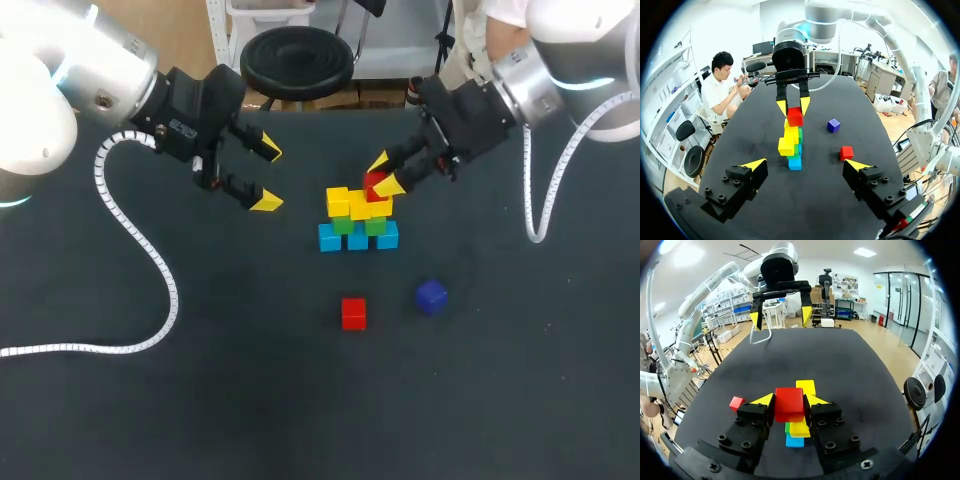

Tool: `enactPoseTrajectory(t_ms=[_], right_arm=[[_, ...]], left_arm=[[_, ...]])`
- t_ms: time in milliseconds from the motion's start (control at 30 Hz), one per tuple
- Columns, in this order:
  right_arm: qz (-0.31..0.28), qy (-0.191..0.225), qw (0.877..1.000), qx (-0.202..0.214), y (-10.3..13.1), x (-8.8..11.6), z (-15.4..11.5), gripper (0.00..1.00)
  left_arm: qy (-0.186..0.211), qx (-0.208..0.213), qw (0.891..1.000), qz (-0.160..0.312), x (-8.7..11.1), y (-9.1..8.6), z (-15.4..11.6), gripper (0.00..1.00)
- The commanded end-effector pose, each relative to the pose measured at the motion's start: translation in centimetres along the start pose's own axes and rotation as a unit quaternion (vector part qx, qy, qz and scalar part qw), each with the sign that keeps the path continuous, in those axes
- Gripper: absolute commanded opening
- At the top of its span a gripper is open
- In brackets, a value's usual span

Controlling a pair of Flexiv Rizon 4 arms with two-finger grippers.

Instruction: Place the blue cubes, place green cubes on the blue cubes, place the yellow cubes on the green cubes, then place the red cubes on the yellow cubes, and place purple cube on the red cubes.

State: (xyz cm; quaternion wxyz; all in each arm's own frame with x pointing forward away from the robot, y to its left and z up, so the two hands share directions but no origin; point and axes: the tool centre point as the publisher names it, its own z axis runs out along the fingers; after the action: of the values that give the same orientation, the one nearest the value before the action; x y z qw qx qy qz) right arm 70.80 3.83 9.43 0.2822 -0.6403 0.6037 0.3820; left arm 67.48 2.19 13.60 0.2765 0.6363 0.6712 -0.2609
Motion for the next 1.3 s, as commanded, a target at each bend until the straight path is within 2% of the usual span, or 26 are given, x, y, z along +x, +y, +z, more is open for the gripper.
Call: enactPoseTrajectory(t_ms=[33,1300], right_arm=[[0.001,0.002,1.000,-0.002,-0.31,0.04,0.20,0.00],[0.014,0.004,1.000,0.009,-0.27,0.48,0.37,0.00]], left_arm=[[-0.001,0.001,1.000,0.001,0.07,0.11,-0.02,1.00],[-0.001,0.001,1.000,0.001,0.07,0.11,-0.02,1.00]])
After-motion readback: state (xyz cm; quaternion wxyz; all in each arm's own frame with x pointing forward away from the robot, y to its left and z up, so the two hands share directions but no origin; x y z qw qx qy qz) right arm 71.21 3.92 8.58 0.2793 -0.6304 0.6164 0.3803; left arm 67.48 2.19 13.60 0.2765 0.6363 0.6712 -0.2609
